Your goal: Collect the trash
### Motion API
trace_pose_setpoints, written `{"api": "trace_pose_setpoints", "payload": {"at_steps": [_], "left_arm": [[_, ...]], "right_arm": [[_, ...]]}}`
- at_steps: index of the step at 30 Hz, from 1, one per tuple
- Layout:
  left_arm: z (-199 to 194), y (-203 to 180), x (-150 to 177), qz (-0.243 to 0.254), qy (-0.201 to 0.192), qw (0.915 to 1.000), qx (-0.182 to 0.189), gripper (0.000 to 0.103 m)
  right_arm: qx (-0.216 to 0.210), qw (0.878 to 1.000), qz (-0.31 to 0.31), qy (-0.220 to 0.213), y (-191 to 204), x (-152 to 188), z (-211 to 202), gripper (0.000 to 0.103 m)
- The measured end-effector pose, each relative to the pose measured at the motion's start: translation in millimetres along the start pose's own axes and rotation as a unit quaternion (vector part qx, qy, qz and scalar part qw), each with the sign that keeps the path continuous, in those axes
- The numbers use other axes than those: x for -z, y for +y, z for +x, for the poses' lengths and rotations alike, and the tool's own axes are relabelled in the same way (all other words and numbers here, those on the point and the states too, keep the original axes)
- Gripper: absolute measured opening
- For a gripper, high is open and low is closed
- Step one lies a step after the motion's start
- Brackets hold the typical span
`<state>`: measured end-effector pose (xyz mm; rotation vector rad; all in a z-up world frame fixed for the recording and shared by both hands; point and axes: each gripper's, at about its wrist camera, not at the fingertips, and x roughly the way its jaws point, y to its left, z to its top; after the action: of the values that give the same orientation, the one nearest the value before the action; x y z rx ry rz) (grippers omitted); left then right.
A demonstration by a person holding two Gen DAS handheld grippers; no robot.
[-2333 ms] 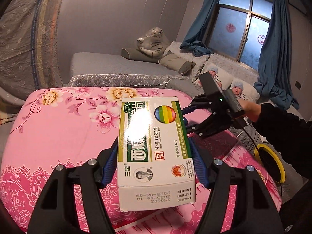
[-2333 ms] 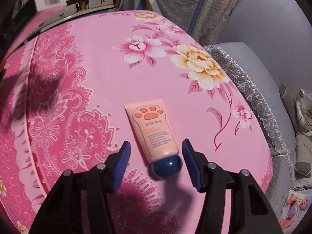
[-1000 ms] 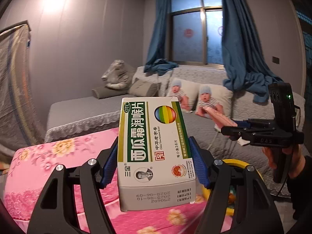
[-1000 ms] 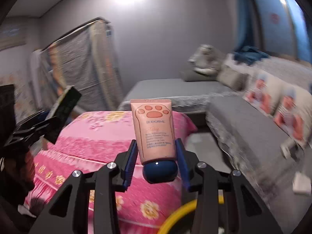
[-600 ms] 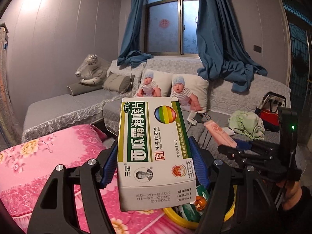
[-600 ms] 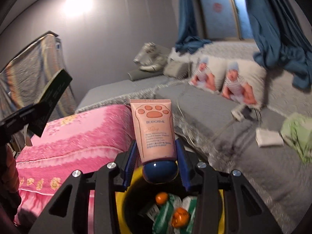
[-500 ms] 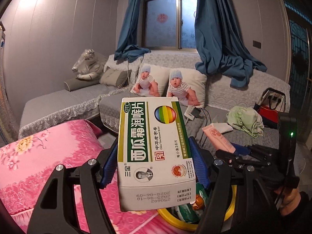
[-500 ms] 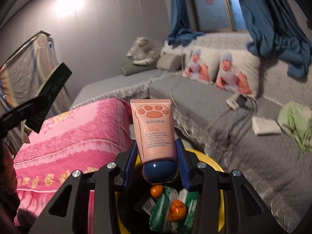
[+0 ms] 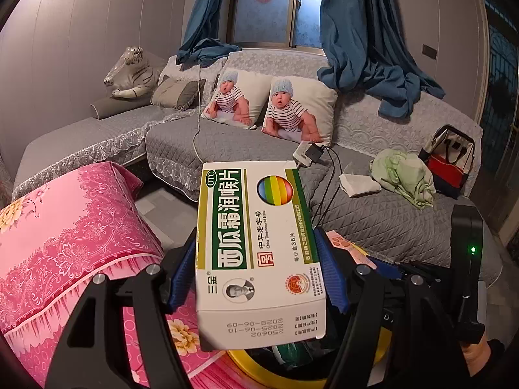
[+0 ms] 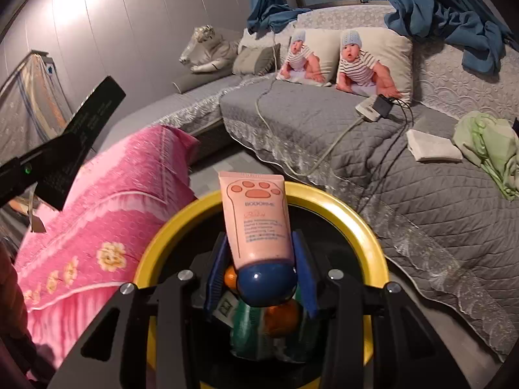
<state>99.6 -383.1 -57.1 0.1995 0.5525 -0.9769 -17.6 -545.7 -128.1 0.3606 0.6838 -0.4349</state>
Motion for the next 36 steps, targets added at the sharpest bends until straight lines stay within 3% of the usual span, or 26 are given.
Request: {"api": "trace_pose_setpoints", "payload": {"at_steps": [1,3,5,8,13,19,25,31,36], "left_arm": [[4,1,2,0.000,0.003,1.0000,-0.008,0.066],[6,5,3,-0.014,0.013,0.9997,-0.015,0.080],[-2,18,5,-0.040,0.013,0.9986,-0.032,0.090],[-19,30,3,-0.055,0.008,0.9972,-0.050,0.094],[-69,50,1,-0.073,-0.031,0.9946,-0.067,0.095],[-138,73,5,-0.100,-0.084,0.9877,-0.086,0.095],[-212,90,17,-0.100,-0.136,0.9743,-0.149,0.095],[-278,109,37,-0.116,-0.163,0.9563,-0.213,0.095],[-316,121,56,-0.115,-0.173,0.9391,-0.274,0.095]], "right_arm": [[0.015,1.000,-0.003,0.008,-1,1,5,0.038],[0.038,0.999,0.006,0.015,-5,2,9,0.056],[0.057,0.998,0.025,0.007,-14,2,7,0.067],[0.063,0.997,0.046,-0.015,-21,-3,-6,0.069],[0.079,0.993,0.051,-0.075,-11,-13,-33,0.094],[0.124,0.981,0.014,-0.147,34,-22,-59,0.096],[0.046,0.972,-0.035,-0.227,108,-23,-109,0.096],[-0.043,0.956,-0.087,-0.276,187,-13,-159,0.096],[-0.091,0.948,-0.095,-0.291,229,-3,-189,0.096]]}}
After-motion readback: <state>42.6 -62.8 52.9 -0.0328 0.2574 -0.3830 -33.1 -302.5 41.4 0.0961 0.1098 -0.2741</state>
